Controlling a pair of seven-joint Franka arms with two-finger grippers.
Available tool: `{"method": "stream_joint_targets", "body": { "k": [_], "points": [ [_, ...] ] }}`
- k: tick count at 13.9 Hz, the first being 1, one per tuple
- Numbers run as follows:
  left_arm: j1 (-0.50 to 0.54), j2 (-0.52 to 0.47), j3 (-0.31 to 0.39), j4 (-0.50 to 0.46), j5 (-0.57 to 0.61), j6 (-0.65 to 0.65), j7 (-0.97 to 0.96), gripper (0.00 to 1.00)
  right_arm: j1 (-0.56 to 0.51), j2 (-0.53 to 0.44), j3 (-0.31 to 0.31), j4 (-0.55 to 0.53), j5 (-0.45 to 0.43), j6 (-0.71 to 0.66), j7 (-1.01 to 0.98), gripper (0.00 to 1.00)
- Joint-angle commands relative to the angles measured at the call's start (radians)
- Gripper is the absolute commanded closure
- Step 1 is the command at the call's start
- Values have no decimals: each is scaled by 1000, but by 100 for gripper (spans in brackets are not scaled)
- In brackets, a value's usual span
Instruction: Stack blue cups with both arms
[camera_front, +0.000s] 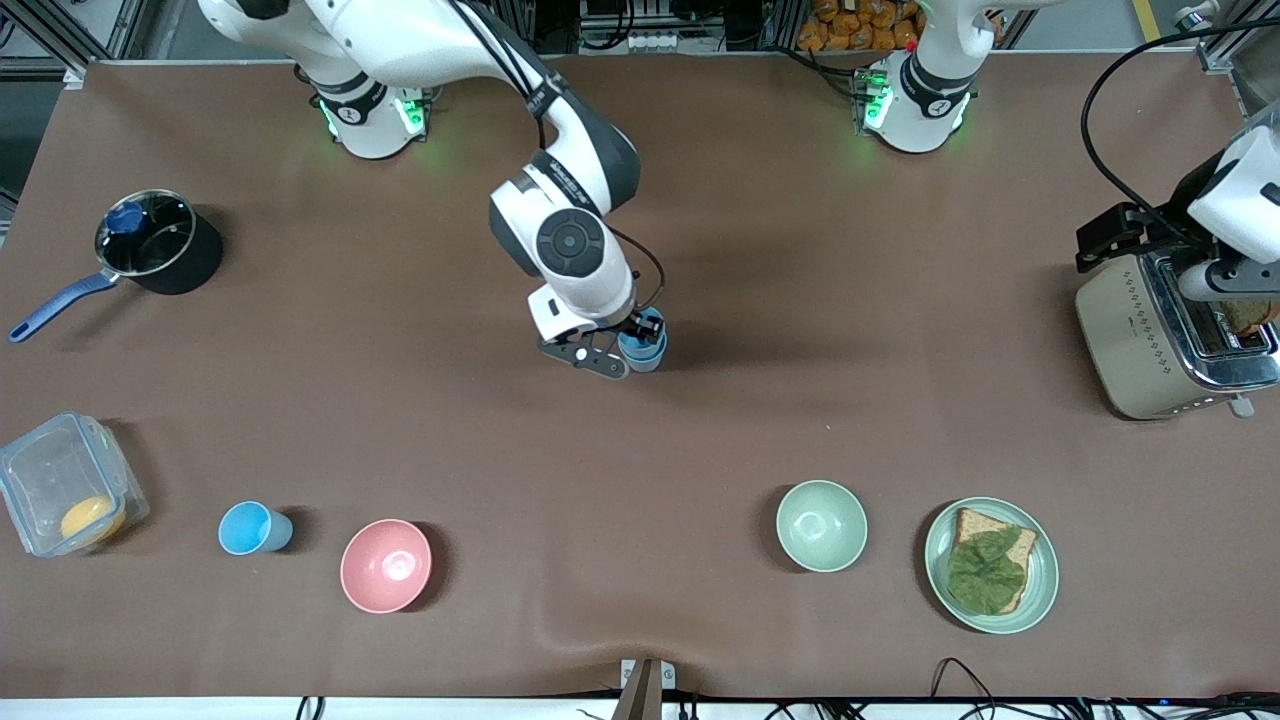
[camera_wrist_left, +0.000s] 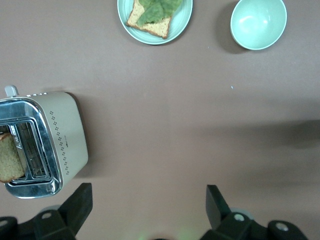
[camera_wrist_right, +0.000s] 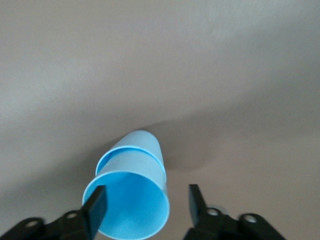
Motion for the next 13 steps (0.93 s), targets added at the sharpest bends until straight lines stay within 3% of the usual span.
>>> {"method": "stream_joint_targets", "body": {
  "k": [1,8,13],
  "points": [
    [8,2,4,22,-20,-40,-11,0,-98,-86,-39,-15,-42,-93,-120,0],
    [26,-3,4,22,-24,-51,-69,0,-418,-249,-46,-29,-107,-347,-631,0],
    [38,-9,4,22,-25,-51,-81,0,-569,-479,-49,-148,-167,-420,-918,0]
  ]
}}
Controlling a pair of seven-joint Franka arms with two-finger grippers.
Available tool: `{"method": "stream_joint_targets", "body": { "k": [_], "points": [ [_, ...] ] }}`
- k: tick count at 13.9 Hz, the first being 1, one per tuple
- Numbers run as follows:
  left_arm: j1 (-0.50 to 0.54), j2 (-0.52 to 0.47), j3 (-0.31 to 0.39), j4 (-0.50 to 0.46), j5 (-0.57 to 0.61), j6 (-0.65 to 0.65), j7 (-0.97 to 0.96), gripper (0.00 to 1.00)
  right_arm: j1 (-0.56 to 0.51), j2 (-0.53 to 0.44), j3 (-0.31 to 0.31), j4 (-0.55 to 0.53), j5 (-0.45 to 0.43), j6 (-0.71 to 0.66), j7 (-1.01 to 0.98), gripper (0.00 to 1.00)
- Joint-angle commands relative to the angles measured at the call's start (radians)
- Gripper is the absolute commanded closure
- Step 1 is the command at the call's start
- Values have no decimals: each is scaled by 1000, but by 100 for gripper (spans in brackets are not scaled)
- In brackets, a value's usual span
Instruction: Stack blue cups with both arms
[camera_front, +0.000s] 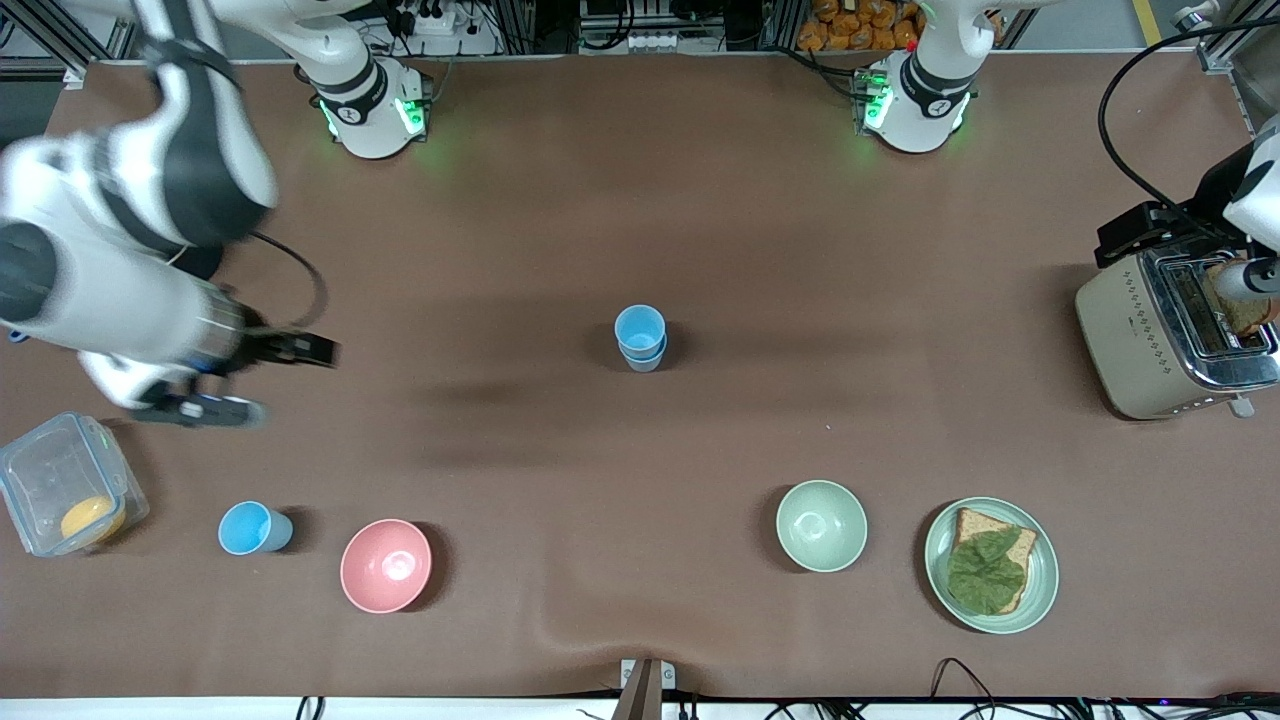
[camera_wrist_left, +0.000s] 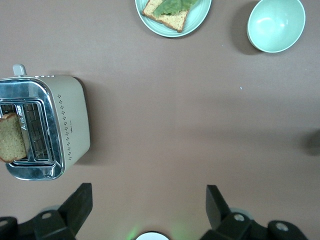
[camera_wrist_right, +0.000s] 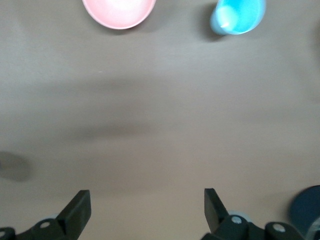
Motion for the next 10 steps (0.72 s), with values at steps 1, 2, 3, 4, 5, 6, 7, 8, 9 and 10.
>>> {"method": "stream_joint_targets", "body": {
  "k": [1,2,3,4,5,6,7,8,9,10],
  "points": [
    [6,-6,-3,14,-20,-23,-30,0,-49,-189,28,-160,-38,14,-58,0],
    [6,-7,-3,14,-20,-23,-30,0,-57,-233,32,-184,-51,11,-59,0],
    [8,-7,-3,14,-19,-23,-27,0,-65,-264,44,-192,-64,-4,-68,0],
    [8,-7,-3,16,-14,-23,-24,0,-95,-270,68,-186,-70,-33,-91,0],
    [9,-7,-3,16,-11,-24,-24,0,-127,-271,88,-179,-70,-52,-131,0],
    [9,-7,-3,16,-10,-30,-25,0,-140,-272,87,-163,-70,-56,-175,0],
    [9,-9,-3,17,-11,-39,-24,0,-148,-271,82,-150,-70,-58,-211,0],
    [12,-12,-3,17,-11,-39,-21,0,-164,-271,84,-130,-65,-64,-231,0],
    [12,-13,-1,17,-11,-41,-18,0,-178,-269,85,-107,-58,-84,-240,0],
    [14,-18,-1,17,-8,-46,-18,0,-180,-264,82,-87,-56,-95,-240,0]
  ]
}}
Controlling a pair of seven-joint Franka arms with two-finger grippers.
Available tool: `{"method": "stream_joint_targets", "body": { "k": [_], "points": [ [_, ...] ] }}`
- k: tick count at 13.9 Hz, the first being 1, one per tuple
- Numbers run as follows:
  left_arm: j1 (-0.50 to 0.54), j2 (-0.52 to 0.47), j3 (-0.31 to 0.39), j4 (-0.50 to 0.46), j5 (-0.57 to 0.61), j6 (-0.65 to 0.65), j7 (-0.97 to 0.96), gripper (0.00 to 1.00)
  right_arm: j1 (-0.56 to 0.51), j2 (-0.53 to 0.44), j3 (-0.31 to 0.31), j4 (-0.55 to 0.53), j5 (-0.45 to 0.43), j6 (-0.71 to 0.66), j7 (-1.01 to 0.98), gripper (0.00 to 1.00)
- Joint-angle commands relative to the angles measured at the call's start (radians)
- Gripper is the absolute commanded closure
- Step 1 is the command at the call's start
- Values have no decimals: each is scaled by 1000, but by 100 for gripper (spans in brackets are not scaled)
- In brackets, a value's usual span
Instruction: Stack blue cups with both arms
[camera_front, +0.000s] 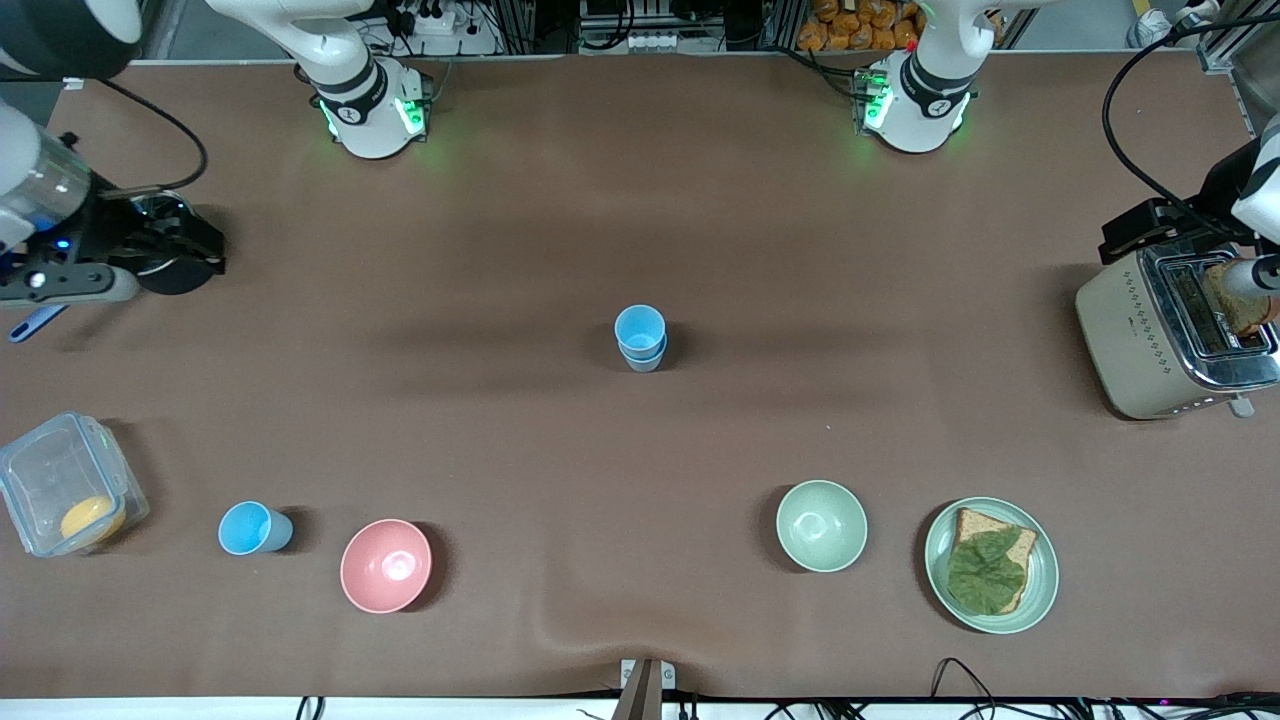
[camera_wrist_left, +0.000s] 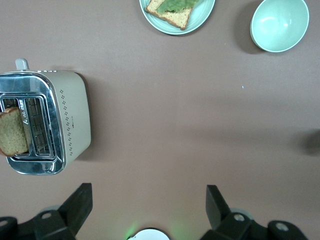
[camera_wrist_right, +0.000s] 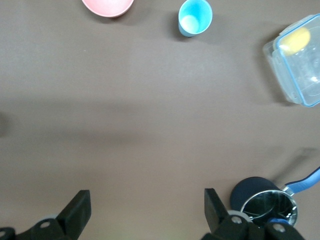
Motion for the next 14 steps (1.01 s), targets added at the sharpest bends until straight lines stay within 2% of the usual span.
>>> {"method": "stream_joint_targets", "body": {
  "k": [1,7,14],
  "points": [
    [17,-17,-2,12,-6,-28,-4,0,-37,0,20,51,1,-33,-25,0],
    [22,-16,0,13,-2,-28,-6,0,-64,6,18,80,2,-24,-11,0],
    [21,-16,0,16,17,-28,-4,0,-101,17,20,151,22,-84,-25,0]
  ]
}}
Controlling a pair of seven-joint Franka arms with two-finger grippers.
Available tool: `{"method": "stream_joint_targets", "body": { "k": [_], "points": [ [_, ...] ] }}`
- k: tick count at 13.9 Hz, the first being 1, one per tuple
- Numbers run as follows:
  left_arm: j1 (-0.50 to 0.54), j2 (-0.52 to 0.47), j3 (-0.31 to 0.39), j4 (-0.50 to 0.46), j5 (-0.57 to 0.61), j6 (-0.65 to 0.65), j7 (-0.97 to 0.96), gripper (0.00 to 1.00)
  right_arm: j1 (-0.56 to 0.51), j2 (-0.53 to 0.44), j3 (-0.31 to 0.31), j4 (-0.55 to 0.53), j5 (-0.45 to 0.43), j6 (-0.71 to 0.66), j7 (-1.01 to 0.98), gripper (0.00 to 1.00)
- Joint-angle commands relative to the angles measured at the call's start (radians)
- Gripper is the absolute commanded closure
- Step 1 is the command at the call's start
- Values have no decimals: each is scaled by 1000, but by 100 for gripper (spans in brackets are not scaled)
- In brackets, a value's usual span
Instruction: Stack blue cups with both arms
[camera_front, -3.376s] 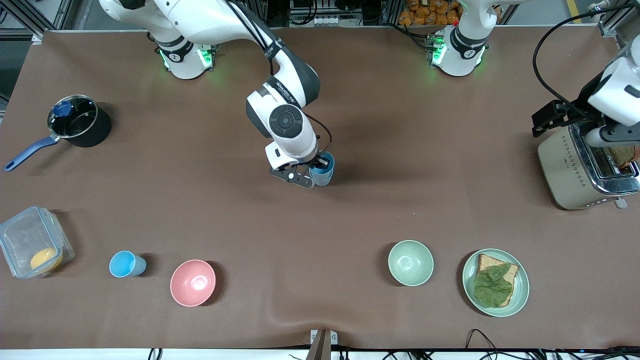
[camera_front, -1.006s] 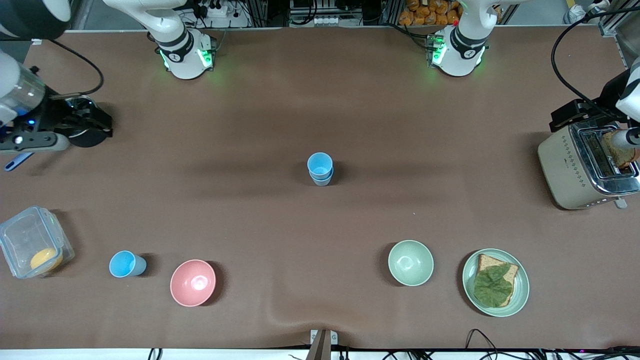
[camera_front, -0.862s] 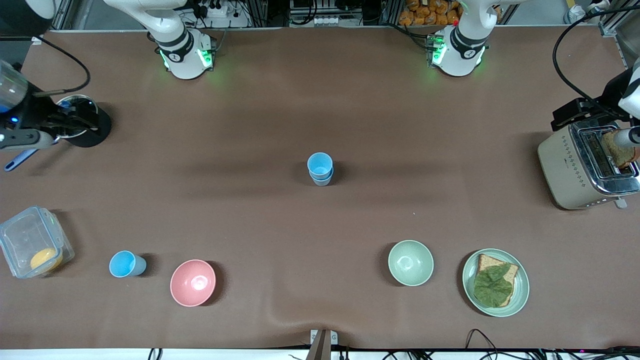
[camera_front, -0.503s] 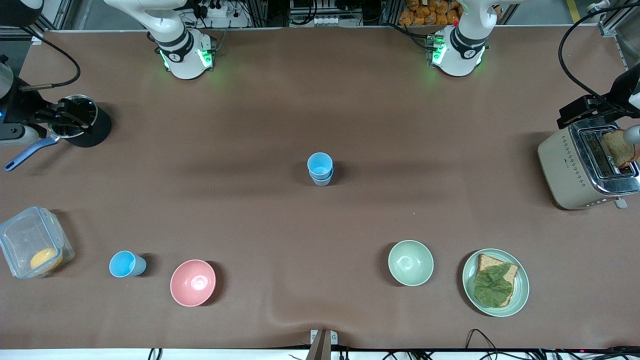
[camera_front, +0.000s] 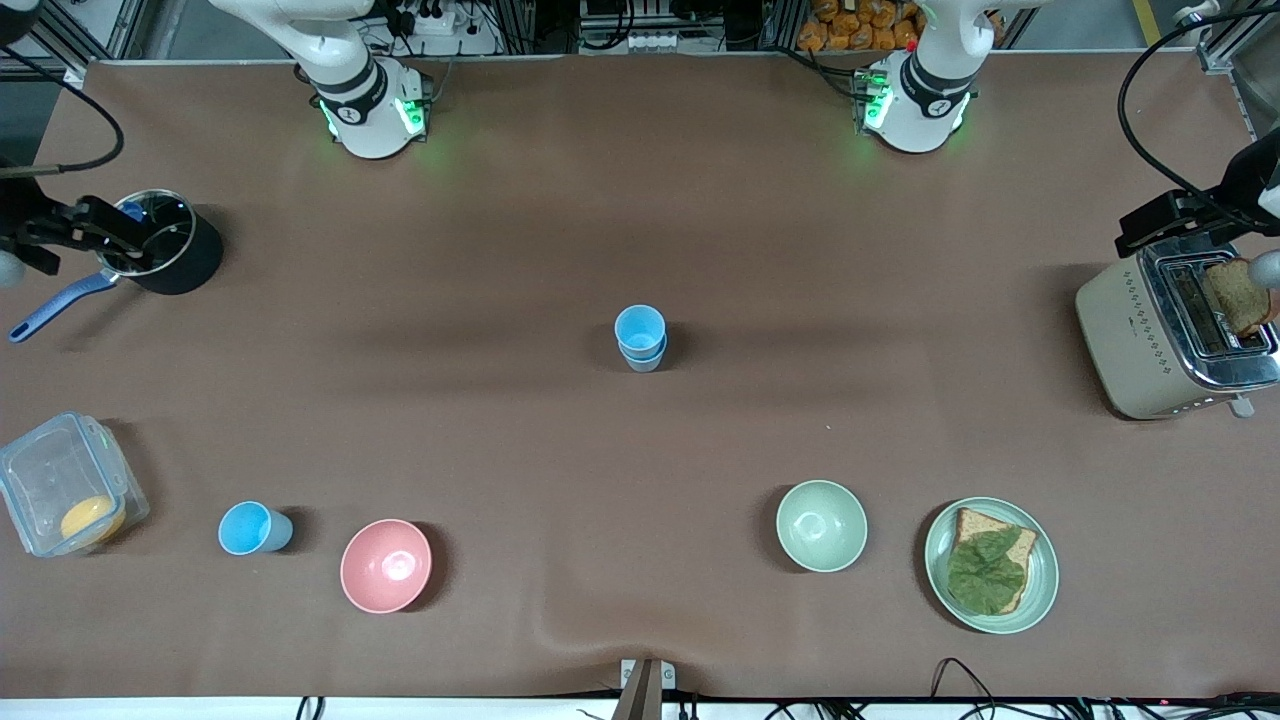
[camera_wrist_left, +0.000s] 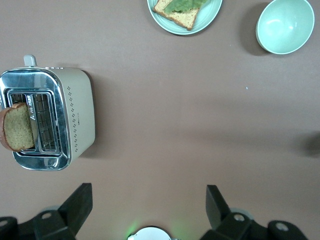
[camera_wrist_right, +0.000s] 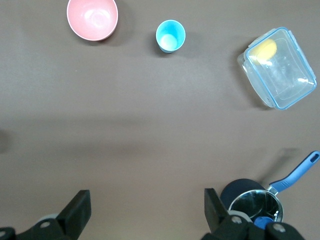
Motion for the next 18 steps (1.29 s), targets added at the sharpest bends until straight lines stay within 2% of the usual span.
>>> {"method": "stream_joint_targets", "body": {
  "k": [1,18],
  "points": [
    [4,-9,-4,10,14,-17,-4,0,-35,5,19,38,17,-48,-19,0],
    [15,-13,-17,14,6,-62,-3,0,-24,-3,27,30,20,-57,-19,0]
  ]
}}
